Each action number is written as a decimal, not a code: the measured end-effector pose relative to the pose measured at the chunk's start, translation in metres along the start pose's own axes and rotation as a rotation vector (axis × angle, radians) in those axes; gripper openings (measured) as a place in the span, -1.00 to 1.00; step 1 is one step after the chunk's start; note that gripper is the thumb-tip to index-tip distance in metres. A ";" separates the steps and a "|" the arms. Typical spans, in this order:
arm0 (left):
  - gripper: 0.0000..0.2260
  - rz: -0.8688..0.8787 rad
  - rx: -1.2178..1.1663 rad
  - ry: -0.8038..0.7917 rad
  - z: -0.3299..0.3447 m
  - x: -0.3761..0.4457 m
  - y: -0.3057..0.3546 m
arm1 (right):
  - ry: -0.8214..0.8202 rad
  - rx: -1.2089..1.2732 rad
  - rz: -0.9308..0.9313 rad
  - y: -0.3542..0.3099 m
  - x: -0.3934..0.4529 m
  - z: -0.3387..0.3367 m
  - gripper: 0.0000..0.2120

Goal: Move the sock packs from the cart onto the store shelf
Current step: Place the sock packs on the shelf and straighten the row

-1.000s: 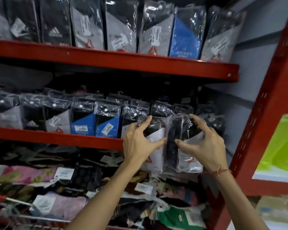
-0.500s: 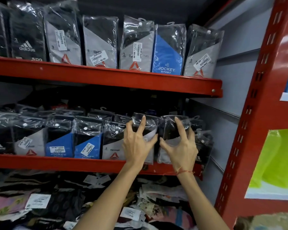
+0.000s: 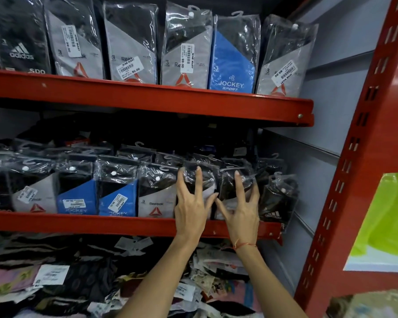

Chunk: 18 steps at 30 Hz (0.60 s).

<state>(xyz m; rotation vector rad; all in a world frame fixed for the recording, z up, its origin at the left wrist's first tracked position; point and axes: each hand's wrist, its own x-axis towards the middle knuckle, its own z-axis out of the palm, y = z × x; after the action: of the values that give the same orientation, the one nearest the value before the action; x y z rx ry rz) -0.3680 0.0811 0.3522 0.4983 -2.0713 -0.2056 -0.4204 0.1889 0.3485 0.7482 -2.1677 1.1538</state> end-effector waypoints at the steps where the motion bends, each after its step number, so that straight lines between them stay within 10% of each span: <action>1: -0.33 0.003 0.036 -0.022 -0.002 0.000 0.001 | -0.034 -0.022 -0.006 0.000 0.000 -0.001 -0.25; 10: -0.23 0.402 0.478 -0.036 -0.053 0.021 -0.013 | -0.127 -0.621 -0.414 -0.010 0.029 -0.039 -0.08; 18: 0.03 0.432 0.428 -0.238 -0.024 0.028 -0.031 | -0.200 -0.600 -0.335 0.000 0.031 -0.019 0.06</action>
<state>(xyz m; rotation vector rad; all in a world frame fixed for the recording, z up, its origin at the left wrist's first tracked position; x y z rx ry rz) -0.3527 0.0424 0.3763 0.2733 -2.4088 0.4617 -0.4374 0.1987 0.3798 0.9200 -2.2578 0.2397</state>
